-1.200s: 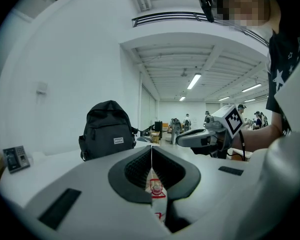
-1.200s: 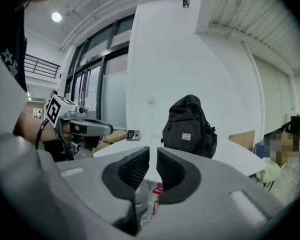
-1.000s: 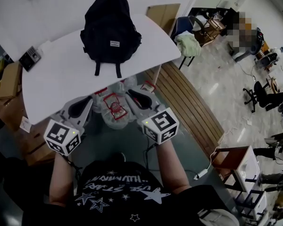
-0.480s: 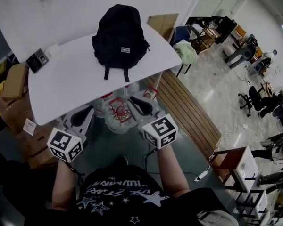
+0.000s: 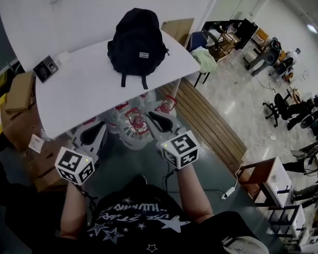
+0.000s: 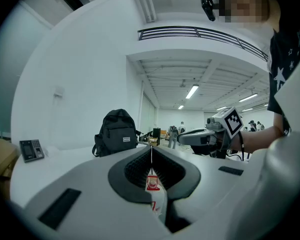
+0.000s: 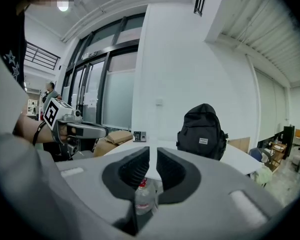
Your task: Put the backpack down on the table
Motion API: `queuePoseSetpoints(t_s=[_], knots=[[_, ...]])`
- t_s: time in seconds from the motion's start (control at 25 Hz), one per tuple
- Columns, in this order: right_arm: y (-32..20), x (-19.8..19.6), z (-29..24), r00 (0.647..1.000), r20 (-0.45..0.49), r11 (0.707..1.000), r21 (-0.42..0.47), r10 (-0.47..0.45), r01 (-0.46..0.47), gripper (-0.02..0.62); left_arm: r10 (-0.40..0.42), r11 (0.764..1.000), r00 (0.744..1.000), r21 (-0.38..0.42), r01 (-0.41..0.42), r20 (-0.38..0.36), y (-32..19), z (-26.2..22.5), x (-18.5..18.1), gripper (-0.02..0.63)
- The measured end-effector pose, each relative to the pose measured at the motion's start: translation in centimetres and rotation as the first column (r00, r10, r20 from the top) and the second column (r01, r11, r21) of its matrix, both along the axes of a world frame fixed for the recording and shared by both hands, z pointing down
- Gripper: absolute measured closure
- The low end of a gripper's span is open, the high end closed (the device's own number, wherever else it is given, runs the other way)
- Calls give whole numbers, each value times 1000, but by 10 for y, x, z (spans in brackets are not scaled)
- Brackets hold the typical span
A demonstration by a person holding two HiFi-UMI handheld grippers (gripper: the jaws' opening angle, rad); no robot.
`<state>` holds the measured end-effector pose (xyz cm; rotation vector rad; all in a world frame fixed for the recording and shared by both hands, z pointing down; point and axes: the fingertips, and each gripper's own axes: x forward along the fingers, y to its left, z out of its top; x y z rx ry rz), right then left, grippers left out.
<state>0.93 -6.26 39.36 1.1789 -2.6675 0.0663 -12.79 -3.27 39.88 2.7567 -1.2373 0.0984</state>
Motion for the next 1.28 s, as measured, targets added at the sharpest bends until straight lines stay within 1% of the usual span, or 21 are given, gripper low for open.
queuePoseSetpoints(t_s=[0.32, 0.4, 0.48, 0.68, 0.8, 0.96, 1.28], knots=[[44, -15, 20, 999, -29, 999, -35, 25, -26, 554, 38, 999, 999, -22, -38, -15, 41, 8, -17, 597], [54, -17, 22, 998, -44, 999, -31, 34, -36, 595, 44, 999, 999, -25, -45, -12, 50, 11, -22, 597], [61, -19, 24, 997, -63, 999, -34, 40, -42, 595, 42, 999, 999, -32, -42, -14, 56, 14, -27, 597], [74, -24, 31, 995, -96, 998, -58, 24, -30, 595, 40, 998, 999, -42, -41, -28, 66, 19, -30, 597], [78, -28, 35, 993, -122, 998, -58, 5, -13, 595, 43, 998, 999, -43, -44, -34, 68, 20, -29, 597], [82, -28, 37, 993, -116, 998, -70, -14, 6, 595, 42, 998, 999, -50, -43, -31, 71, 24, -25, 597], [75, -15, 50, 997, -80, 994, -106, 17, -26, 595, 32, 998, 999, -53, -33, -20, 67, 25, -20, 597]])
